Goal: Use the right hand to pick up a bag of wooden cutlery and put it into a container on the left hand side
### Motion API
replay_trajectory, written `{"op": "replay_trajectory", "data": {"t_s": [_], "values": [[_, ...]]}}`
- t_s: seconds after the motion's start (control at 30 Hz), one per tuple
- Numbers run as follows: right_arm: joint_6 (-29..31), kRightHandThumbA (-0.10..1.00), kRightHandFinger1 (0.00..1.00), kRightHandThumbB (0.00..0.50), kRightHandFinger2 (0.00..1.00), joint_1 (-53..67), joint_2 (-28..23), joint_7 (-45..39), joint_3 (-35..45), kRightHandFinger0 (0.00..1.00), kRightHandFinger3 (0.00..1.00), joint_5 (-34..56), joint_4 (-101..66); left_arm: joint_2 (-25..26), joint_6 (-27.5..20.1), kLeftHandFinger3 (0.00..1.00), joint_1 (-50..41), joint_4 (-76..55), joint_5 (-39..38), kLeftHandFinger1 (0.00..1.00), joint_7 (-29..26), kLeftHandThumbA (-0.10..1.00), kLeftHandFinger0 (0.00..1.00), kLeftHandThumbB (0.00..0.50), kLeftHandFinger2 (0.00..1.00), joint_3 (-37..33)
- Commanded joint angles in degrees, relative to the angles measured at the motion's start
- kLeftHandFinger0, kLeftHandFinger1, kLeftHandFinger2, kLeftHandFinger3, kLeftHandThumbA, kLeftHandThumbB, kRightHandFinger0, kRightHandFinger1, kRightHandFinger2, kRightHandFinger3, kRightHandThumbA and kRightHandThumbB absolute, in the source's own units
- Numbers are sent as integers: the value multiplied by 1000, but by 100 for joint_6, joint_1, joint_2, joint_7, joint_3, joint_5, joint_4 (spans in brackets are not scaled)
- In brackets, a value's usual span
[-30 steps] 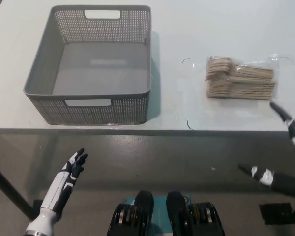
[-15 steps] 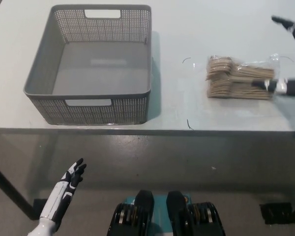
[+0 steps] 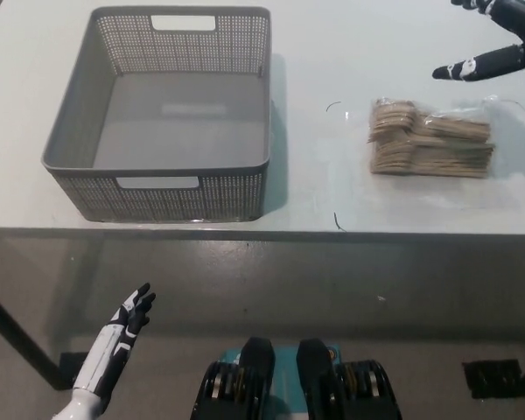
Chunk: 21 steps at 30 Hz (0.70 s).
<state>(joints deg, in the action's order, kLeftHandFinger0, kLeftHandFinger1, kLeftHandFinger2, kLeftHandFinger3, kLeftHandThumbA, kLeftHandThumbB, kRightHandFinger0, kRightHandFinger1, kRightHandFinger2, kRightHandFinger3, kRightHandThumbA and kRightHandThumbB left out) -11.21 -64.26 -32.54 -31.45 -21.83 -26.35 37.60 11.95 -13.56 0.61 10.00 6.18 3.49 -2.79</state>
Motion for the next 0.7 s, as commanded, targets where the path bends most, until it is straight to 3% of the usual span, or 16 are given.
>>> {"op": "replay_trajectory", "data": {"t_s": [0.0,0.1,0.37,0.67], "values": [[520,760,1000,500,1000,-1459,175,-716,-238,1000,1000,-9,1653,59,-310,1000,11,-116,75,1000,7,1000,1000,77,1000,-8],[722,721,1000,500,1000,-1656,344,-838,-260,1000,1000,125,2385,59,-316,1000,6,-124,40,1000,18,1000,1000,69,1000,2],[1340,770,1000,500,1000,-1905,529,-830,-516,1000,1000,6,3334,81,-316,1000,53,-94,-47,1000,63,1000,1000,87,1000,30],[1406,762,1000,500,1000,-1920,566,-966,-731,1000,1000,-80,3446,96,-218,1000,55,-128,-46,1000,97,1000,1000,121,1000,18]]}}
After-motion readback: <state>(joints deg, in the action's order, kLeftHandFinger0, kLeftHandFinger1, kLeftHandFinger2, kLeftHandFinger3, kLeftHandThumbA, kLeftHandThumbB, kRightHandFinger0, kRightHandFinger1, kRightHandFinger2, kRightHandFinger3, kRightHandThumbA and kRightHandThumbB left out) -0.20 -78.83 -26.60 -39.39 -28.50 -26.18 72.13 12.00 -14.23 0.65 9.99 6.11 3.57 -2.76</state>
